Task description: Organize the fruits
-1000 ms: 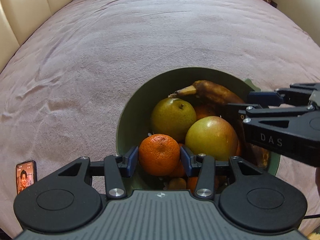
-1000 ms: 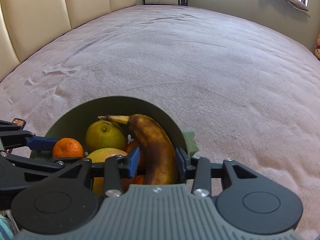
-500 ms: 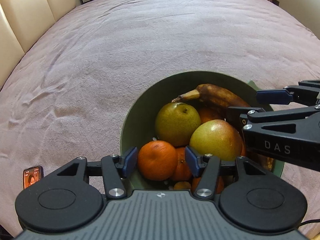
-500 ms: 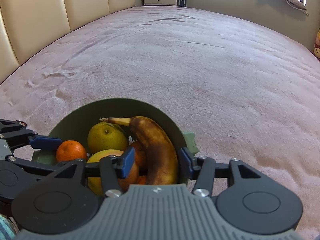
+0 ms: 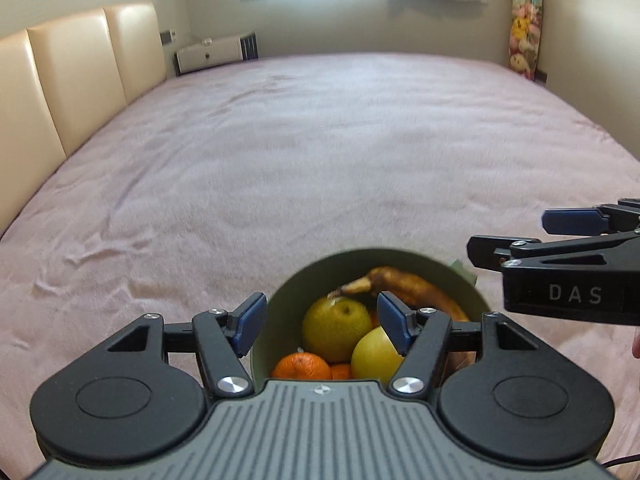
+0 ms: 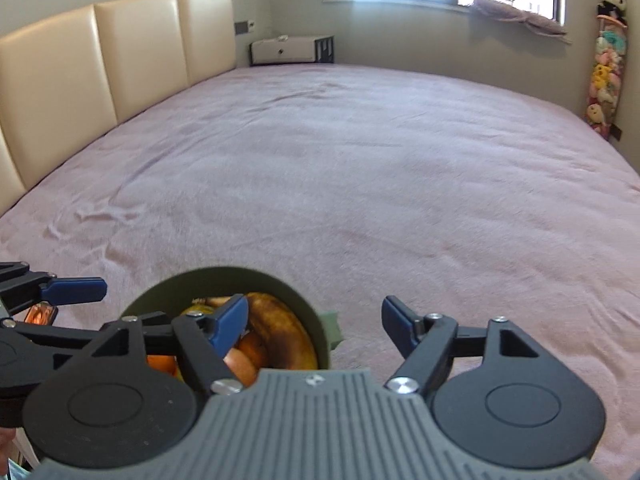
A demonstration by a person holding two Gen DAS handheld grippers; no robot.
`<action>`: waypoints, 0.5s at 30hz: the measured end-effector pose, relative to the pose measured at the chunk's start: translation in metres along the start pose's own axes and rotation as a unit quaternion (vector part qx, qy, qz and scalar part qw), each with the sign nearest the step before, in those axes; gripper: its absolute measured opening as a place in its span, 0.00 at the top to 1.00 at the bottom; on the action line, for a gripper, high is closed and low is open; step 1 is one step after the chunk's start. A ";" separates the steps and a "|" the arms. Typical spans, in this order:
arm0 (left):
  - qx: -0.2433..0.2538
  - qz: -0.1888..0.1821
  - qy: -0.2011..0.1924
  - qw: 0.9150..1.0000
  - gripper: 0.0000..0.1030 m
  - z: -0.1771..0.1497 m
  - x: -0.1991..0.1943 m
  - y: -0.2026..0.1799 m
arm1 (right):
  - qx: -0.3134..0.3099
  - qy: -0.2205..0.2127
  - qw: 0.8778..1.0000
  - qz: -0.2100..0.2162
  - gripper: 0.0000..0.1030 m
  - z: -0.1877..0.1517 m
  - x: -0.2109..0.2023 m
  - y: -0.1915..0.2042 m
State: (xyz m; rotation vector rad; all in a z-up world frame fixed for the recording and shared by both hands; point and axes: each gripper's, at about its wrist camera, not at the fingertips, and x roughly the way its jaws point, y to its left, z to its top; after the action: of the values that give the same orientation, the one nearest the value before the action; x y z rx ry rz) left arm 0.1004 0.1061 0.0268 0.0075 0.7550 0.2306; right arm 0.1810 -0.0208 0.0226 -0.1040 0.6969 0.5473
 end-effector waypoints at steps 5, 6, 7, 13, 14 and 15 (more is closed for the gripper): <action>-0.028 -0.008 -0.057 0.998 0.23 0.007 -0.032 0.003 | 0.003 -0.031 0.999 -0.021 0.18 0.002 -0.037 -0.007; -0.032 -0.010 -0.068 0.997 0.20 0.008 -0.039 0.003 | 0.003 -0.034 0.999 -0.024 0.15 0.001 -0.044 -0.008; -0.034 -0.012 -0.080 0.996 0.17 0.008 -0.045 0.002 | 0.003 -0.036 0.999 -0.026 0.12 0.000 -0.050 -0.010; -0.016 -0.010 -0.120 0.993 0.07 0.008 -0.078 -0.012 | 0.001 -0.037 0.998 -0.046 0.04 -0.014 -0.087 -0.017; -0.016 -0.011 -0.124 0.992 0.07 0.008 -0.081 -0.014 | 0.002 -0.035 0.998 -0.047 0.04 -0.016 -0.090 -0.017; -0.016 -0.015 -0.126 0.992 0.07 0.007 -0.084 -0.015 | 0.002 -0.033 0.998 -0.048 0.04 -0.018 -0.095 -0.017</action>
State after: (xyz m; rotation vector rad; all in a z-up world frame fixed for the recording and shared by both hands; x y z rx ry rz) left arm 0.0488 0.0747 0.0874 -0.0046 0.4989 0.2075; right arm 0.1193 -0.0827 0.0669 -0.1145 0.6261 0.4561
